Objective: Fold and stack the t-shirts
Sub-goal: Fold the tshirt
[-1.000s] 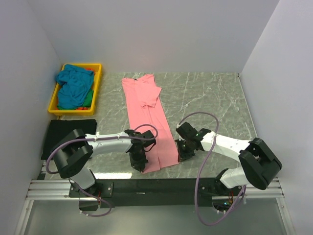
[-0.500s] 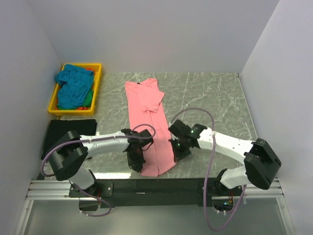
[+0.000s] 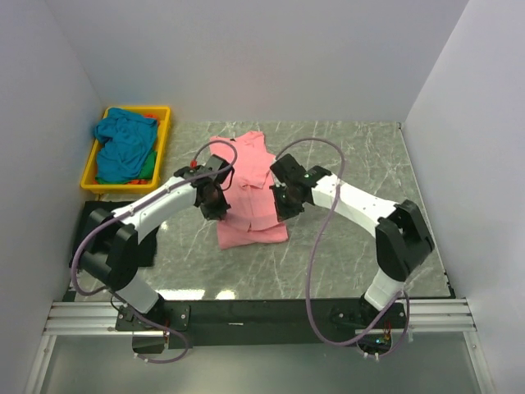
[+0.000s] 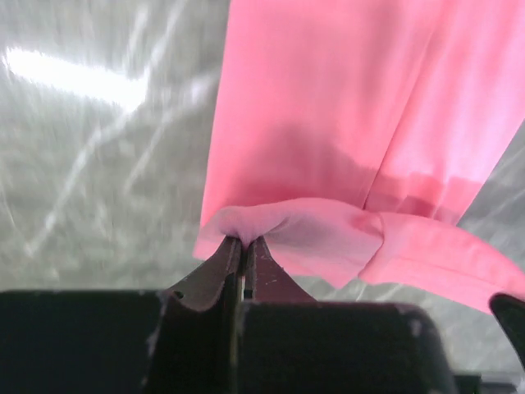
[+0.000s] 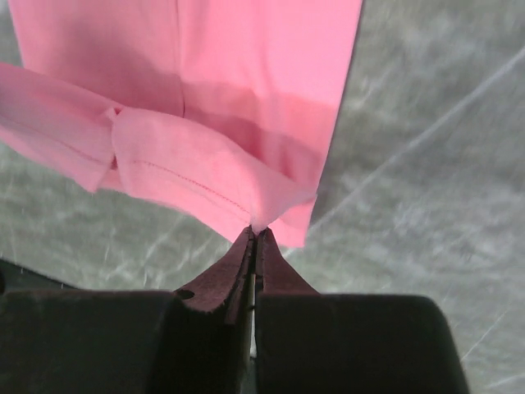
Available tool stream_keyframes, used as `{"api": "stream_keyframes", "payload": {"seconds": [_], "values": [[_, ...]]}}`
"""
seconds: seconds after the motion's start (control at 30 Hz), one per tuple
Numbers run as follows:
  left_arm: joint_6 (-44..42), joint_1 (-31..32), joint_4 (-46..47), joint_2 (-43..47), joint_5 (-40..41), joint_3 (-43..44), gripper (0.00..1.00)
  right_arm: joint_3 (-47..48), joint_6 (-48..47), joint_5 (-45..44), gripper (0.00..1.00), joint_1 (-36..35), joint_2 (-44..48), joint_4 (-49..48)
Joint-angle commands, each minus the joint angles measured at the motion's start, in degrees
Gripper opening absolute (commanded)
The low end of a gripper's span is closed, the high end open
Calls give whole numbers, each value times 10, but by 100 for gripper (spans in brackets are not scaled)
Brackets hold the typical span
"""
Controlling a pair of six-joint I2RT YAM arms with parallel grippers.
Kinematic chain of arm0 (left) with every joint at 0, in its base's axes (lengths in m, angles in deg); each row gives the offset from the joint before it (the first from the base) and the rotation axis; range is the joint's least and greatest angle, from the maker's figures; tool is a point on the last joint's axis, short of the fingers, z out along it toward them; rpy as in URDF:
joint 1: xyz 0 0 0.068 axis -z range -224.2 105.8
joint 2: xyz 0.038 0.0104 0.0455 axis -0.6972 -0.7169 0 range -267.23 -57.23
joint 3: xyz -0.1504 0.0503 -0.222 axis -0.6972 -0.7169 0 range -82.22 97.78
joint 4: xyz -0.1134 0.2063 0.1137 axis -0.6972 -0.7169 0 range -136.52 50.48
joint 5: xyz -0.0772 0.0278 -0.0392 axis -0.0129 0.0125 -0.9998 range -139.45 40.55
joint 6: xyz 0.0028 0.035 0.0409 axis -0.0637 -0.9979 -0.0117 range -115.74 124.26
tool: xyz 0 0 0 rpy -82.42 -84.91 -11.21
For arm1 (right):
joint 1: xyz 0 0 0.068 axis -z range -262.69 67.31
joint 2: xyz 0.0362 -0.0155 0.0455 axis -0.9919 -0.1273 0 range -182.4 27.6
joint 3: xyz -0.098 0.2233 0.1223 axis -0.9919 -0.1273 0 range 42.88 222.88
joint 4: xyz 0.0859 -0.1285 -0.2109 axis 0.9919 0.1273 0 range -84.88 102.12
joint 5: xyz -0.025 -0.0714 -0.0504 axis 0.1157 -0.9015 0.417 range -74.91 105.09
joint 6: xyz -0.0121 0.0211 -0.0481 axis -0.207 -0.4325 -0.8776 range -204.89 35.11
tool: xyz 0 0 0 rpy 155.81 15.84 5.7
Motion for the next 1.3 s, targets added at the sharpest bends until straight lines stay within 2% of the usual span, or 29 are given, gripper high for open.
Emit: {"api": "stream_keyframes", "payload": {"seconds": [0.0, 0.43, 0.7, 0.93, 1.0, 1.1, 1.13, 1.17, 1.27], "values": [[-63, -15, 29, -30, 59, 43, 1, 52, -23, -27, 0, 12, -30, -20], [-107, -65, 124, -91, 66, 53, 1, 133, -45, -31, 0, 56, -115, -60], [-131, -75, 187, -120, 72, 51, 1, 129, -38, -32, 0, 70, -146, -97], [-127, -76, 204, -143, 87, 46, 3, 123, -36, -34, 1, 76, -171, -122], [-123, -76, 206, -143, 93, 40, 8, 125, -37, -34, 3, 76, -177, -124], [-119, -76, 202, -141, 97, 42, 21, 130, -34, -35, 14, 77, -183, -124], [-117, -76, 198, -139, 101, 44, 24, 128, -33, -32, 22, 77, -180, -125], [-118, -76, 195, -131, 101, 46, 29, 127, -31, -32, 25, 77, -177, -125], [-117, -76, 187, -107, 102, 51, 36, 123, -27, -34, 32, 77, -156, -126]]}}
